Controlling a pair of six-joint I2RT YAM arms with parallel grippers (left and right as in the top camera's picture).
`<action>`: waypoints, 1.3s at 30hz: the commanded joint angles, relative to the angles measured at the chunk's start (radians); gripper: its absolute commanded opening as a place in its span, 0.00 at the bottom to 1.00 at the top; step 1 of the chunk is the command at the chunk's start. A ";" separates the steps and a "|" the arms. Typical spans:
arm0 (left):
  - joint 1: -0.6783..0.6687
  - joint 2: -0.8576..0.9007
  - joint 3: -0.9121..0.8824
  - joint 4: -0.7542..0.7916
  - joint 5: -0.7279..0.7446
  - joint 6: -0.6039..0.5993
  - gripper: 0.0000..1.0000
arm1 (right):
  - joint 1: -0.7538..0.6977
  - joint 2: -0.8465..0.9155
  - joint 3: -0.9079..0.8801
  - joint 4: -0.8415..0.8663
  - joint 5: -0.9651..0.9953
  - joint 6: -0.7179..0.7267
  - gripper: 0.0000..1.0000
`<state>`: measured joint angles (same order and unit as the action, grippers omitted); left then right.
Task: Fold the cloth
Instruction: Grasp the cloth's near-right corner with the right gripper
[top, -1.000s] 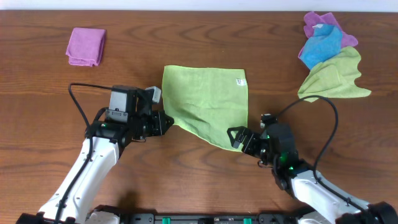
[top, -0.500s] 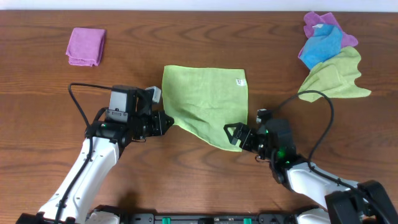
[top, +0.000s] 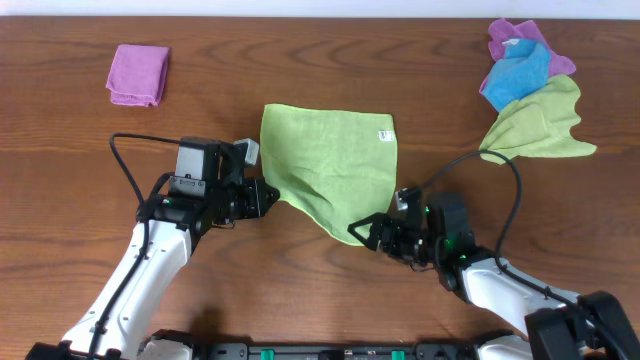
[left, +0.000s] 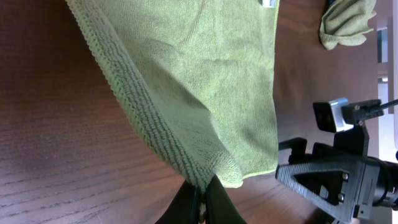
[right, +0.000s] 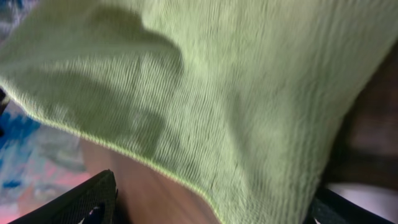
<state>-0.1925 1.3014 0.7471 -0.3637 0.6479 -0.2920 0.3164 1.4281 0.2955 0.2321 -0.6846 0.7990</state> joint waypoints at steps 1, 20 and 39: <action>-0.002 -0.004 0.017 -0.002 0.007 -0.001 0.06 | -0.002 0.068 -0.087 -0.092 0.071 0.005 0.87; -0.002 -0.004 0.017 0.001 0.006 -0.001 0.05 | -0.143 0.068 -0.087 -0.114 0.115 -0.053 0.30; -0.002 -0.004 0.017 -0.001 -0.001 0.000 0.06 | -0.143 0.068 -0.059 -0.129 0.108 -0.056 0.36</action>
<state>-0.1925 1.3014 0.7471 -0.3630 0.6479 -0.2920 0.1787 1.4567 0.2745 0.1413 -0.7586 0.7502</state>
